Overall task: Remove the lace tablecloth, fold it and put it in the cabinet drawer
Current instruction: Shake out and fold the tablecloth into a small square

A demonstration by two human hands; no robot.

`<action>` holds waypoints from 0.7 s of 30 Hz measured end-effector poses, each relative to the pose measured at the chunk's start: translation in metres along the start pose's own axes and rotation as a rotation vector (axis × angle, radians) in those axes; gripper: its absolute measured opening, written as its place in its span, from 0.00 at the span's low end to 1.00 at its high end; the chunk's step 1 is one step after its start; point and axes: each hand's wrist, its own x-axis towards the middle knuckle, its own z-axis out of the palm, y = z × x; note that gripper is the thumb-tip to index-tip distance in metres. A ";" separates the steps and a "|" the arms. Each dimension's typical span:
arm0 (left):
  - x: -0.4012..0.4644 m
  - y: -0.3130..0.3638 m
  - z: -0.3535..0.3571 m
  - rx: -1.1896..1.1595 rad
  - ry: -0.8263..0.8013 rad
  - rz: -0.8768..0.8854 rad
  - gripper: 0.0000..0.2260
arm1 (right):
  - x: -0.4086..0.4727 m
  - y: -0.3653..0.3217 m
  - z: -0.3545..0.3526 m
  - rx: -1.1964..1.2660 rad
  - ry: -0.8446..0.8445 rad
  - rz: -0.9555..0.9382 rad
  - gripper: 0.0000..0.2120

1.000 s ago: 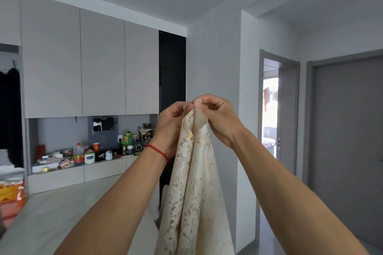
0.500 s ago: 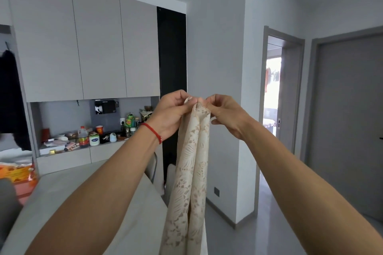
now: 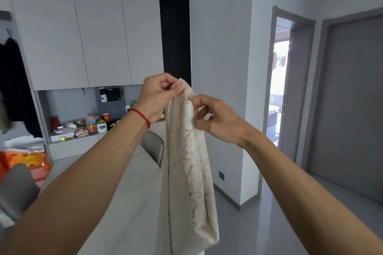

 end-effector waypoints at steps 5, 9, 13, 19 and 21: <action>-0.011 -0.004 -0.019 0.024 -0.012 0.023 0.09 | 0.002 0.008 0.005 0.116 -0.263 0.028 0.18; -0.019 -0.007 -0.032 0.069 -0.035 0.016 0.08 | 0.005 0.016 0.005 0.080 -0.539 0.066 0.18; -0.029 -0.020 -0.042 0.138 -0.017 -0.019 0.09 | 0.004 0.014 -0.002 -0.260 -0.655 0.043 0.16; -0.044 -0.039 -0.061 0.092 0.171 -0.168 0.09 | -0.025 0.022 0.006 -0.223 -0.644 0.078 0.19; -0.045 -0.039 -0.069 0.100 0.198 -0.164 0.11 | -0.045 0.031 0.016 -0.258 -0.699 0.090 0.16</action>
